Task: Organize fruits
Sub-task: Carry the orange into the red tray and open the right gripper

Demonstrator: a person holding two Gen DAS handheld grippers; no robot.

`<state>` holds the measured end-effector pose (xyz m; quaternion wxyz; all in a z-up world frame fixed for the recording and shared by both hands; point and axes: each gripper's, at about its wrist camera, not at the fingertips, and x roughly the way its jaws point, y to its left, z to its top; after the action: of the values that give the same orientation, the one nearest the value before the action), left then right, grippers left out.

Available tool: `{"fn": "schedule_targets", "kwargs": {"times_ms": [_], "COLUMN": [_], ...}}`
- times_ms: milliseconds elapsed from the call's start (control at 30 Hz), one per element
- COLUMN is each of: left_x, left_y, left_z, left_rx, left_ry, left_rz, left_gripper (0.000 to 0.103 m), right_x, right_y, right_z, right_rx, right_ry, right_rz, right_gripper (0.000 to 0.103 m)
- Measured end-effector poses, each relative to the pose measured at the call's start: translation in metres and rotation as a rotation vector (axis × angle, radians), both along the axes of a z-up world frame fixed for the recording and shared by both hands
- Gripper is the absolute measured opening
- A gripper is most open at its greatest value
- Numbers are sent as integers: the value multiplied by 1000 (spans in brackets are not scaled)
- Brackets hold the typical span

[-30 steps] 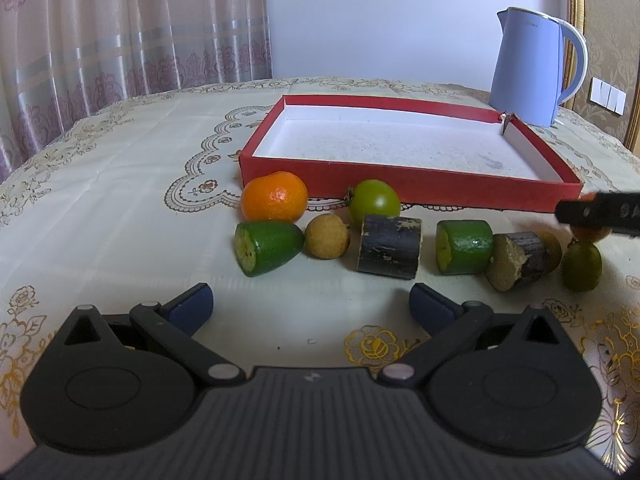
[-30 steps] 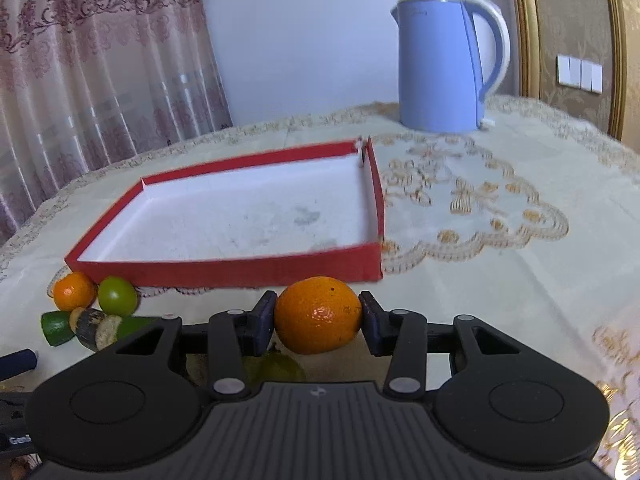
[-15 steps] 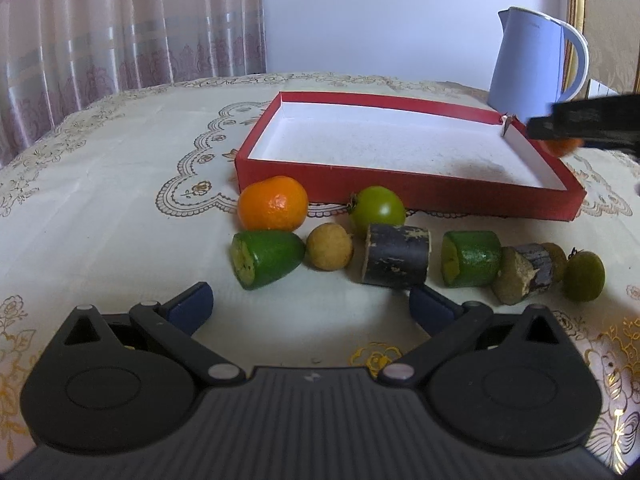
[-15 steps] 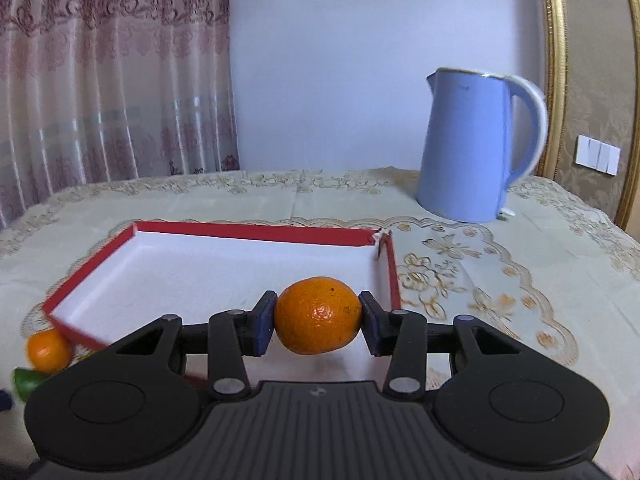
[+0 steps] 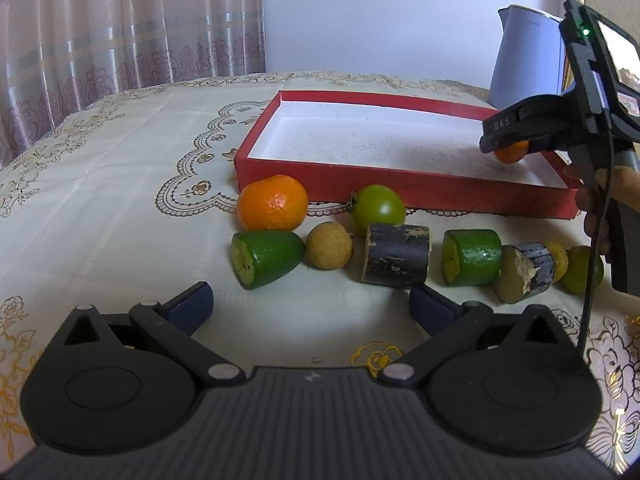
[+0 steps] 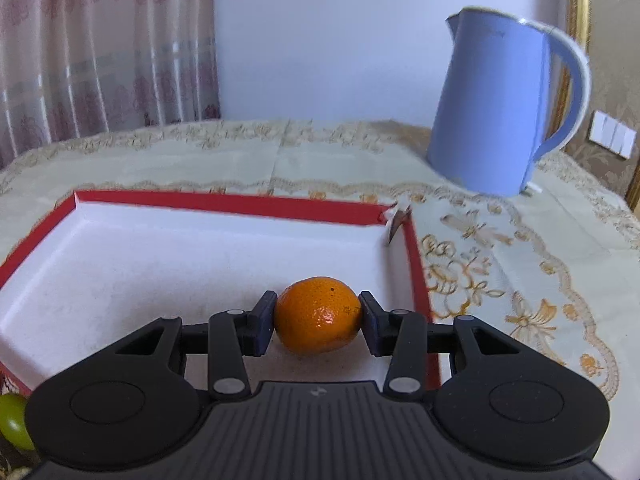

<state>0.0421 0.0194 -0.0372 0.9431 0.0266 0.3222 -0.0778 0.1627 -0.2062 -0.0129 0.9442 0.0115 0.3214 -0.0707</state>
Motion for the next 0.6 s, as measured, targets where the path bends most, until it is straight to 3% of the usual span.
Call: {"fn": "schedule_targets", "kwargs": {"times_ms": [100, 200, 267, 300, 467, 600], "left_x": [0, 0, 0, 0, 0, 0], "left_y": [0, 0, 0, 0, 0, 0], "left_z": [0, 0, 0, 0, 0, 0], "left_rx": [2, 2, 2, 2, 2, 2], "left_ry": [0, 0, 0, 0, 0, 0], "left_rz": [0, 0, 0, 0, 0, 0], "left_gripper": [103, 103, 103, 103, 103, 103], "right_x": [2, -2, -10, -16, -59, -106], "right_y": [0, -2, -4, -4, -13, -26], "right_z": [-2, 1, 5, 8, 26, 23], "right_rx": [-3, 13, 31, 41, 79, 113], "right_ry": [19, -2, -28, -51, -151, -190], "right_rz": [13, 29, 35, 41, 13, -49], "right_gripper": [44, 51, 67, 69, 70, 70]}}
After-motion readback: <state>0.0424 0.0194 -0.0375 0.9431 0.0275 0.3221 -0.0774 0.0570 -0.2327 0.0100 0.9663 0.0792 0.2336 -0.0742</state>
